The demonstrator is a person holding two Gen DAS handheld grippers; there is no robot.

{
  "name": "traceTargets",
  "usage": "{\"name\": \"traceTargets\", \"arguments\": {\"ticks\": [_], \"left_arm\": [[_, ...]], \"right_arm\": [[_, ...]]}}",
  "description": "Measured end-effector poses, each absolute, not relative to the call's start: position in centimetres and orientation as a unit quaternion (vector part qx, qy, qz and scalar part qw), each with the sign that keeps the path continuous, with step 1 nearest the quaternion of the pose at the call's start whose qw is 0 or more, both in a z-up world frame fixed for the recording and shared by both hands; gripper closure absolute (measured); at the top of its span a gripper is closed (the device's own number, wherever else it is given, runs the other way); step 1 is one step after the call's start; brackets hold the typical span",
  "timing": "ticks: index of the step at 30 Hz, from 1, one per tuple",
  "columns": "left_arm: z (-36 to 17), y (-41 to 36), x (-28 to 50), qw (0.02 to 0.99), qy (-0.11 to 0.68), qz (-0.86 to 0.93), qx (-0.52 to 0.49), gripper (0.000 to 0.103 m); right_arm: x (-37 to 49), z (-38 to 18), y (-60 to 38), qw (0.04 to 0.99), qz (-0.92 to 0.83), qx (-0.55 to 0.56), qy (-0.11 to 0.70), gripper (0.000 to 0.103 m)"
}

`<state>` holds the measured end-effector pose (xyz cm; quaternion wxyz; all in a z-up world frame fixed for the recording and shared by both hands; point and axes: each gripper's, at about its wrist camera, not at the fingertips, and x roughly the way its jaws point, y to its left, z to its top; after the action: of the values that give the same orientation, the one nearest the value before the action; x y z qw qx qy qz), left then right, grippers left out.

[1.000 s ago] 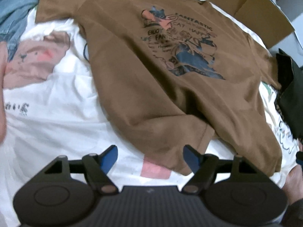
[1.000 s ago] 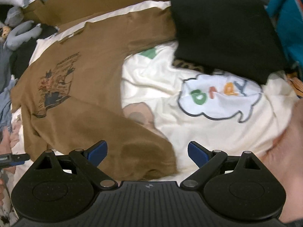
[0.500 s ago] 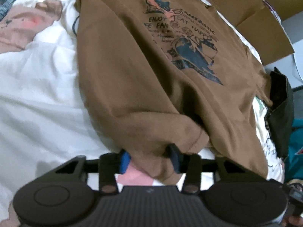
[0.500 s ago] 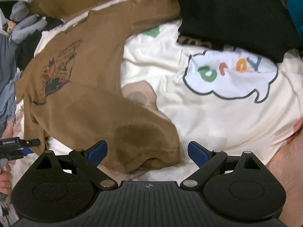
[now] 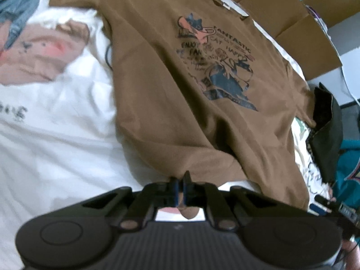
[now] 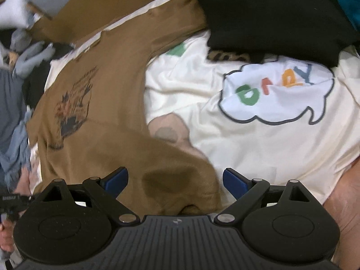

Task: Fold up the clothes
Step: 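Close the right tool on the hem while the left tool holds the hem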

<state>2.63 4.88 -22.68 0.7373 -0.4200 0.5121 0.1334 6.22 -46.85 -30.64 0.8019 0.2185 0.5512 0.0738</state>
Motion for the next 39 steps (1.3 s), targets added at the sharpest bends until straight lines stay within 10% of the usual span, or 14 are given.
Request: {"name": "traceTargets", "arguments": {"ticks": [26,32,39], "left_arm": [[-20.2,14.9,3.2,0.716,0.572,0.270,-0.297,0.100],[-20.6,15.3,3.1,0.712,0.577,0.272,-0.295,0.100],[-20.7,15.5,3.1,0.712,0.579,0.266,-0.295,0.100]], "right_arm": [[5.2,-31.5,-46.0,0.779,0.084,0.217,0.582,0.021],[5.0,-32.4,-43.4,0.777,0.118,0.176,0.592,0.046],[4.8,-32.7,-42.4,0.775,0.130,0.160,0.597,0.046]]}}
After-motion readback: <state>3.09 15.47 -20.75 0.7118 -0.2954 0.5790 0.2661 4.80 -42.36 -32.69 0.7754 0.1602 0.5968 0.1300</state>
